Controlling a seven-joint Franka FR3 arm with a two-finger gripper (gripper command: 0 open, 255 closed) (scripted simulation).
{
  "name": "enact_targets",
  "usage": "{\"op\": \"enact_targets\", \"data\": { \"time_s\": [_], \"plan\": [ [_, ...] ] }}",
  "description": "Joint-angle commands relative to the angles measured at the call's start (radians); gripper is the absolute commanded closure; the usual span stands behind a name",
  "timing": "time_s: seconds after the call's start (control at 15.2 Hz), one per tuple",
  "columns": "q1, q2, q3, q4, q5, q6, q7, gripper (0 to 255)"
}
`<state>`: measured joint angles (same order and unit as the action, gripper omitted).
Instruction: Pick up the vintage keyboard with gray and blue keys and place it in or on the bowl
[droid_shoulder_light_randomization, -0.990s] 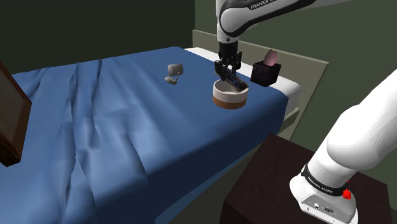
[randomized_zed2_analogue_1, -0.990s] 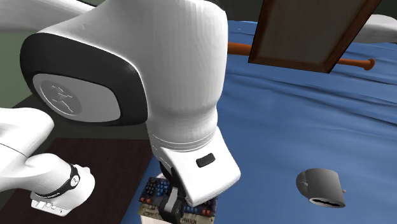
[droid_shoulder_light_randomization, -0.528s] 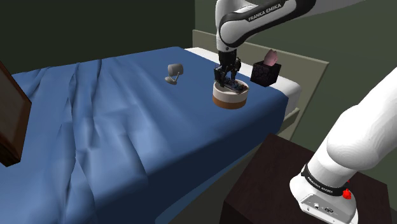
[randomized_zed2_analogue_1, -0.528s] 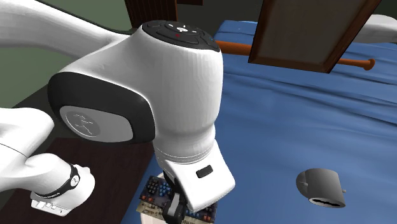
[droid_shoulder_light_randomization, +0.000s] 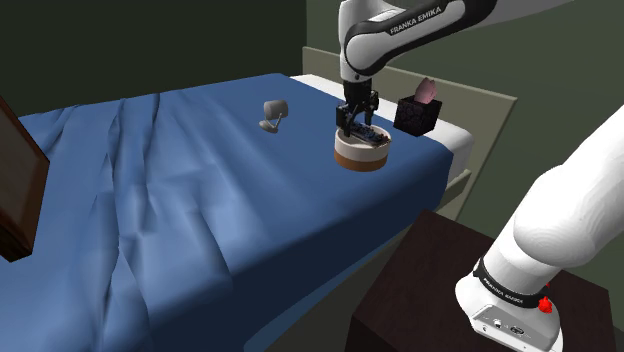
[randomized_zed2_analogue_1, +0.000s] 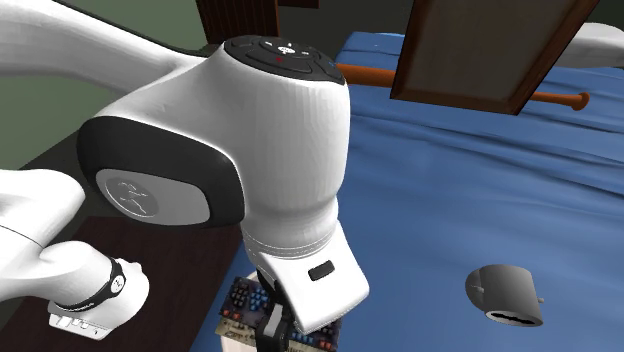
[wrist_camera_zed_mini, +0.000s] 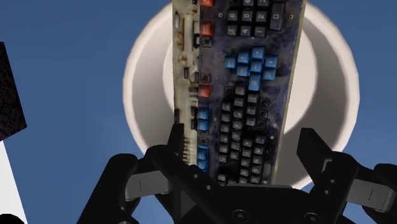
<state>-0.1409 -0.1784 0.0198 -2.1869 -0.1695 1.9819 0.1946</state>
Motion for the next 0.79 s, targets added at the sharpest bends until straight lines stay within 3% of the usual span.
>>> {"op": "enact_targets", "data": {
  "time_s": [0.0,0.2,0.46,0.73],
  "plan": [
    [0.000,0.001,0.000,0.000,0.000,0.000,0.000,0],
    [0.000,0.001,0.000,0.000,0.000,0.000,0.000,0],
    [0.008,-0.020,0.010,0.105,0.011,-0.127,-0.005,0],
    [0.008,-0.020,0.010,0.105,0.011,-0.127,-0.005,0]
  ]
}}
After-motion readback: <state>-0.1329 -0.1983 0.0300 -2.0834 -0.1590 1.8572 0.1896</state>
